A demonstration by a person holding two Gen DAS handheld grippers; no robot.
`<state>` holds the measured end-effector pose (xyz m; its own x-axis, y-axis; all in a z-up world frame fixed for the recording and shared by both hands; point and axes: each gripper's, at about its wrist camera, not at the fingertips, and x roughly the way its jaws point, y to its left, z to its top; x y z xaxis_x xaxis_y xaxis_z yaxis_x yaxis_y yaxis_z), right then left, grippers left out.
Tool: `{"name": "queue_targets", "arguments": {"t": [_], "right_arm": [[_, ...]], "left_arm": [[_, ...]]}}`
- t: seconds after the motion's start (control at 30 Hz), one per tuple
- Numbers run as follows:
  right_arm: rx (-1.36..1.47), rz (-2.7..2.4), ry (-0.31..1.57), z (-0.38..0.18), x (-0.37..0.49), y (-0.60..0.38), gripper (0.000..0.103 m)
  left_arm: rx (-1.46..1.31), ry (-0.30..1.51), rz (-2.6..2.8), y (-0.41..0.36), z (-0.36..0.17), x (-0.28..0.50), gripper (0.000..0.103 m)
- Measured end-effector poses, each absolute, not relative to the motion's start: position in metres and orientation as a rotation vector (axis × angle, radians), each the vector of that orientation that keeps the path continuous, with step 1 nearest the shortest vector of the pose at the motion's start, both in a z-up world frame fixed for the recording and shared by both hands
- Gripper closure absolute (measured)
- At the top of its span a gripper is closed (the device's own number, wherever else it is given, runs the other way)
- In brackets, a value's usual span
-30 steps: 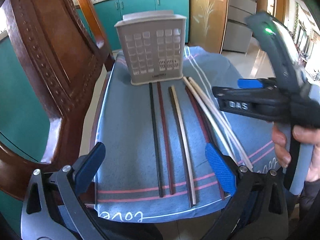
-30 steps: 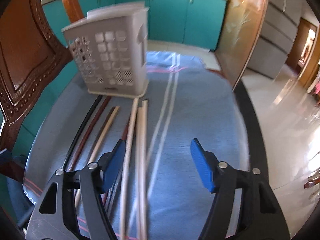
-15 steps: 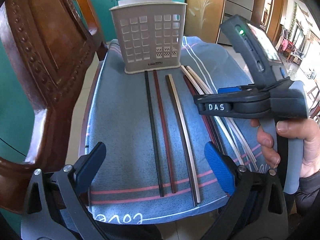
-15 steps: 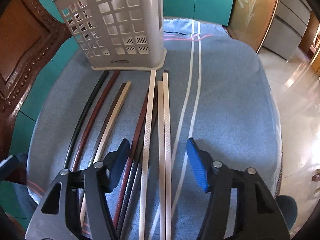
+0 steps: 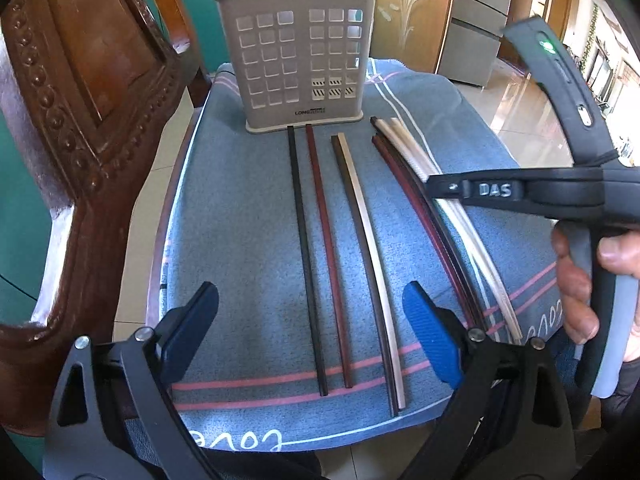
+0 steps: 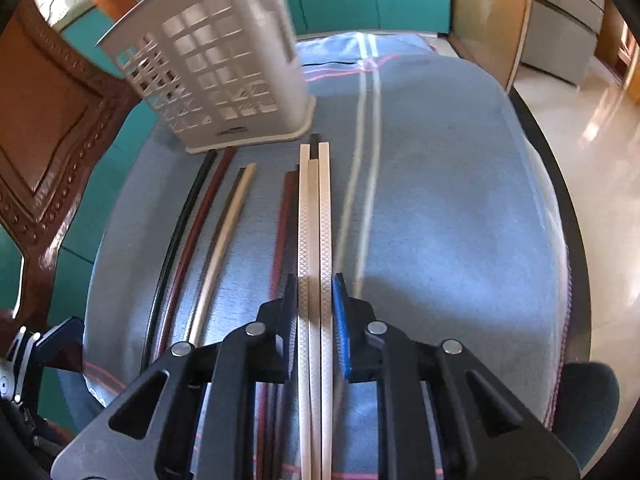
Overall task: Organize utensils
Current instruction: 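Move both tools down toward the row of chopsticks, then close the left gripper on the black chopstick while the right gripper closes on a pale chopstick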
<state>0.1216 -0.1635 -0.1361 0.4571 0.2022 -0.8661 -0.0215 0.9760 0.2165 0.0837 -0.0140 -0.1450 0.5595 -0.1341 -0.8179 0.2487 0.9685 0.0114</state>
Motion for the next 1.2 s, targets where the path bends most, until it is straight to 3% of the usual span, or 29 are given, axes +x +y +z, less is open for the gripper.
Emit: {"name": "queue_targets", "arguments": {"t": [0.43, 0.53, 0.67, 1.07, 1.2], "right_arm": [[0.204, 0.122, 1.069, -0.138, 0.126, -0.182, 0.085], [0.18, 0.114, 1.06, -0.137, 0.128, -0.178, 0.085], [0.2, 0.108, 1.067, -0.14, 0.128, -0.183, 0.085], [0.2, 0.11, 1.082, -0.147, 0.128, -0.181, 0.076], [0.168, 0.142, 1.077, -0.146, 0.125, -0.173, 0.079]], "left_arm": [[0.13, 0.958, -0.236, -0.018, -0.147, 0.082, 0.011], [0.115, 0.966, -0.235, -0.017, -0.149, 0.085, 0.016], [0.105, 0.974, -0.226, -0.015, -0.151, 0.088, 0.016], [0.099, 0.986, -0.219, -0.016, -0.153, 0.088, 0.017], [0.102, 0.988, -0.216, -0.015, -0.154, 0.089, 0.017]]}}
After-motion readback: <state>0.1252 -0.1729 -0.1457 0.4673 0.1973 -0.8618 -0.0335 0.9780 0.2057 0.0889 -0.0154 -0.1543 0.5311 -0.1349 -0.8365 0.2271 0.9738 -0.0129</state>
